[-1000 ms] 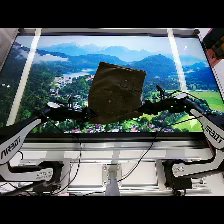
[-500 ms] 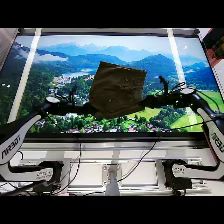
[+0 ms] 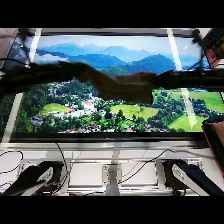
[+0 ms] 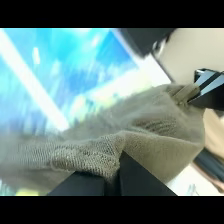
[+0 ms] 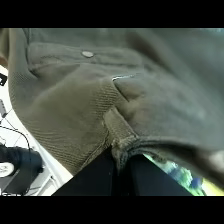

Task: Fold the clothes and pants, and hang the long-sleeved shirts on hangers.

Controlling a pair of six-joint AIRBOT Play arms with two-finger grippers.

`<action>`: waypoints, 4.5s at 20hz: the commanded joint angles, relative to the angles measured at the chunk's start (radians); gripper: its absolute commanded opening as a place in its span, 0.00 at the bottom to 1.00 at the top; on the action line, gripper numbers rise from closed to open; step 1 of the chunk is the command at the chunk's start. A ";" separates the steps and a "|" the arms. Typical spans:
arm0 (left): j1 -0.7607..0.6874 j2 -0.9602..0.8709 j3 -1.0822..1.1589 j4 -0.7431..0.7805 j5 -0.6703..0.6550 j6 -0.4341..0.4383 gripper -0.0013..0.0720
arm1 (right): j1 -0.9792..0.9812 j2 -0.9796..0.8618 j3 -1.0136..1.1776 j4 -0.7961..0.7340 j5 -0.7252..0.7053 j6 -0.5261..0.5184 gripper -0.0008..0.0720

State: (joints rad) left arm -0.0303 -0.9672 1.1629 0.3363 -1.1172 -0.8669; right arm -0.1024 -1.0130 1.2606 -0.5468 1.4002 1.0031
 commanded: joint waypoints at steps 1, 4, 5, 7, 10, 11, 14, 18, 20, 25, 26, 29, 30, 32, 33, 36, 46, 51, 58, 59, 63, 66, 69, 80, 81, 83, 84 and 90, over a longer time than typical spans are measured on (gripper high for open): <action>0.005 0.242 0.040 0.077 0.042 -0.116 0.04 | 0.000 0.174 0.099 0.003 0.048 0.121 0.08; 0.005 0.410 0.040 0.281 0.055 -0.367 0.04 | 0.001 0.300 0.089 0.000 0.044 0.245 0.08; 0.005 0.450 0.040 0.367 0.055 -0.460 0.04 | 0.005 0.333 0.066 0.000 0.031 0.262 0.08; 0.005 0.483 0.035 0.528 0.049 -0.616 0.04 | 0.033 0.374 -0.028 0.000 -0.039 0.318 0.08; 0.002 0.443 -0.035 0.522 0.047 -0.619 0.04 | 0.119 0.375 -0.238 0.001 -0.194 0.417 0.08; -0.008 0.411 -0.076 0.518 0.048 -0.619 0.04 | 0.156 0.365 -0.311 0.001 -0.268 0.428 0.08; -0.108 0.262 -0.215 0.516 0.172 -0.604 0.04 | 0.238 0.302 -0.461 -0.016 -0.512 0.428 0.08; -0.346 -0.012 -0.280 0.517 0.701 -0.381 0.04 | 0.246 0.114 -0.504 0.006 -0.848 0.454 0.08; -0.427 -0.142 -0.280 0.515 0.945 -0.389 0.04 | 0.245 0.015 -0.499 0.055 -0.980 0.455 0.08; -0.457 -0.285 -0.280 0.516 1.091 -0.616 0.04 | 0.155 -0.137 -0.447 0.077 -1.020 0.466 0.08; -0.457 -0.289 -0.280 0.516 1.090 -0.629 0.04 | 0.108 -0.152 -0.440 0.076 -0.983 0.499 0.08; -0.459 -0.291 -0.280 0.516 1.012 -0.702 0.04 | -0.040 -0.168 -0.417 0.051 -0.770 0.505 0.08; -0.458 -0.291 -0.280 0.516 0.947 -0.709 0.04 | -0.087 -0.168 -0.407 0.016 -0.668 0.495 0.08; -0.454 -0.290 -0.280 0.516 0.789 -0.708 0.04 | -0.160 -0.168 -0.384 -0.081 -0.458 0.431 0.08; -0.452 -0.290 -0.280 0.516 0.714 -0.708 0.04 | -0.184 -0.168 -0.375 -0.129 -0.361 0.407 0.08; -0.447 -0.291 -0.280 0.532 0.517 -0.705 0.04 | -0.201 -0.168 -0.368 -0.296 -0.118 0.344 0.08; -0.473 -0.418 -0.280 0.492 0.371 -0.705 0.04 | -0.113 -0.168 -0.541 -0.497 -0.130 0.345 0.08; -0.473 -0.462 -0.280 0.481 0.335 -0.705 0.04 | -0.109 -0.168 -0.632 -0.560 -0.138 0.348 0.11; -0.453 -0.461 -0.279 0.388 0.206 -0.634 0.82 | -0.110 -0.166 -0.531 -0.610 -0.009 0.340 0.77; -0.435 -0.460 -0.279 0.388 0.168 -0.623 0.82 | -0.110 -0.166 -0.495 -0.640 0.014 0.341 0.72; -0.308 -0.400 -0.278 0.388 0.089 -0.611 0.82 | -0.110 -0.165 -0.302 -0.743 0.185 0.341 0.61; -0.183 -0.295 -0.261 0.388 0.078 -0.557 0.36 | -0.110 -0.150 -0.165 -0.844 0.228 0.346 0.60; -0.069 -0.157 -0.201 0.389 0.068 -0.451 0.04 | -0.110 -0.073 -0.090 -0.953 0.177 0.345 0.10; 0.034 0.193 -0.013 0.793 0.162 -0.411 0.04 | -0.528 0.047 -0.521 -0.327 -0.070 -0.114 0.09; 0.034 0.185 -0.013 0.793 0.161 -0.411 0.04 | -0.526 0.039 -0.584 -0.314 -0.145 -0.086 0.30; 0.032 0.164 -0.014 0.789 0.158 -0.412 0.04 | -0.522 0.008 -0.679 -0.314 -0.245 -0.005 0.72; 0.029 0.150 -0.014 0.785 0.152 -0.412 0.04 | -0.522 -0.021 -0.708 -0.313 -0.251 0.005 0.72; -0.026 0.056 -0.014 0.752 0.090 -0.412 0.04 | -0.522 -0.237 -0.737 -0.148 -0.241 -0.079 0.77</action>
State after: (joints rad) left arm -0.0307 -0.8742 1.1481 1.0992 -0.9958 -1.2789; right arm -0.6216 -1.1595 0.5476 -0.8120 1.1763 0.9764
